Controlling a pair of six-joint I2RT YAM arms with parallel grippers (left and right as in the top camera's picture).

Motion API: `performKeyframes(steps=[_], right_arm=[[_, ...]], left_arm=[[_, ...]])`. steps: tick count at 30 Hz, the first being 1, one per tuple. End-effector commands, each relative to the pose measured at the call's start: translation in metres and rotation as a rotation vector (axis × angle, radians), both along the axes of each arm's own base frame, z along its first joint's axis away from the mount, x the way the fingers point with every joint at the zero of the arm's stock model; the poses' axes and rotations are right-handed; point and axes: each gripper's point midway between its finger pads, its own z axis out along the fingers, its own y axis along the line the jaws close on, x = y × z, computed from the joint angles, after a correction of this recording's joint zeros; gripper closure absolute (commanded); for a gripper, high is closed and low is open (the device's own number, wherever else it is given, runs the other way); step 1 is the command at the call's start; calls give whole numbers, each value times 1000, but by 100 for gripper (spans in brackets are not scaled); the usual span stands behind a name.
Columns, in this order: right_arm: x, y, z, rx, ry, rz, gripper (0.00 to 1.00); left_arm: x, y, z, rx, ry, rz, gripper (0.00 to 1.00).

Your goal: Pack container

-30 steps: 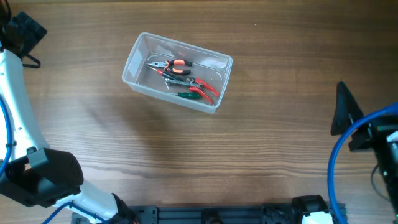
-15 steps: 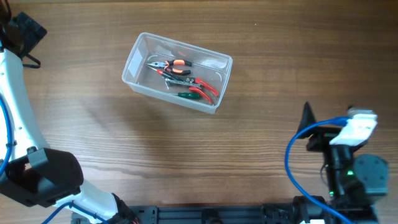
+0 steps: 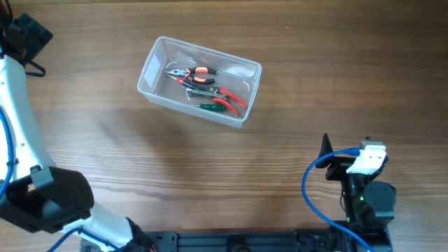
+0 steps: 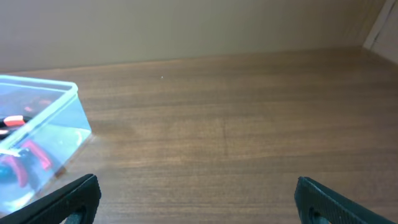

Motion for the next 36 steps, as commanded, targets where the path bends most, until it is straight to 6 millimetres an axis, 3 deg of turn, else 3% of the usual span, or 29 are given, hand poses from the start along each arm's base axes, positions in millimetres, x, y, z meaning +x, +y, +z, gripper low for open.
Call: performKeyframes(steps=[1,29,33,36], right_arm=[[1,0,-4,22,-20,-1,0],[1,0,-7,21,-6,-1,0],[1,0,-7,22,-6,-1,0],[1,0,-7,22,-6,-1,0]], left_arm=[[0,4,1,12,2,5,0],[-1,6,1,12,1,7,0],[-6,-3,20,26,-33,-5,0],[-23,-11,59,59,-114,-6,0]])
